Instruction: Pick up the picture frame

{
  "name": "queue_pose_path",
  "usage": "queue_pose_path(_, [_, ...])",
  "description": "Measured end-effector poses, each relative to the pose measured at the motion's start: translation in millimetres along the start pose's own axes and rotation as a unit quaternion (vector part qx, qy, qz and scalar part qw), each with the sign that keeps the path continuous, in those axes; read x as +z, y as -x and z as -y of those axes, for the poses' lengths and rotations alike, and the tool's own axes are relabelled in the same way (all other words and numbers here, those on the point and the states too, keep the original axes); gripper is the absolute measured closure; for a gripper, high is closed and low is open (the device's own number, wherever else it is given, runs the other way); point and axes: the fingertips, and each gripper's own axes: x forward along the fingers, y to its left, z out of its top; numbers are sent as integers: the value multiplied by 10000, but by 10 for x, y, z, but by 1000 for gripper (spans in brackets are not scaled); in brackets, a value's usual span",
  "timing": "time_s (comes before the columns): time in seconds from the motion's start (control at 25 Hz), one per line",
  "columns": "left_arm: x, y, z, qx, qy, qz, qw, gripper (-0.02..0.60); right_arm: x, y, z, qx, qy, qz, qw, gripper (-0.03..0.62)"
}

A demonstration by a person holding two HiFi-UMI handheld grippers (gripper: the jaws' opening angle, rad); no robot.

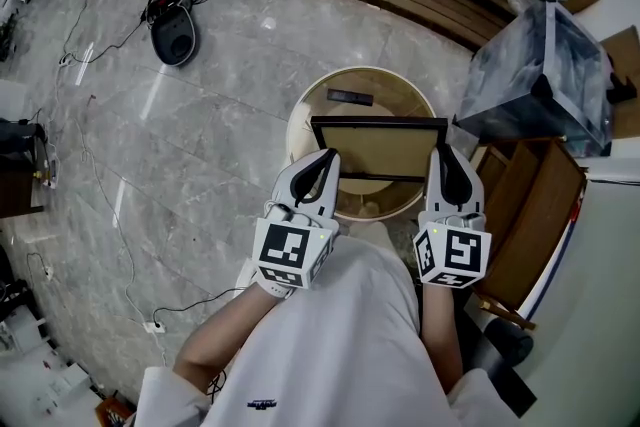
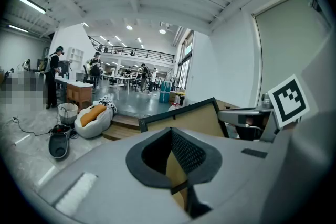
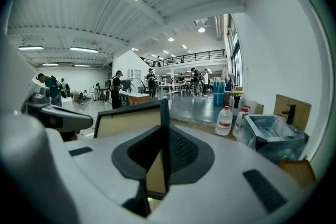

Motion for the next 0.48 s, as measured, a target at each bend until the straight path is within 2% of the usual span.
queue_pose_path(0.48, [5, -18, 38, 1, -82, -38, 10000, 578, -36, 23, 89, -27, -85, -26, 10000, 557])
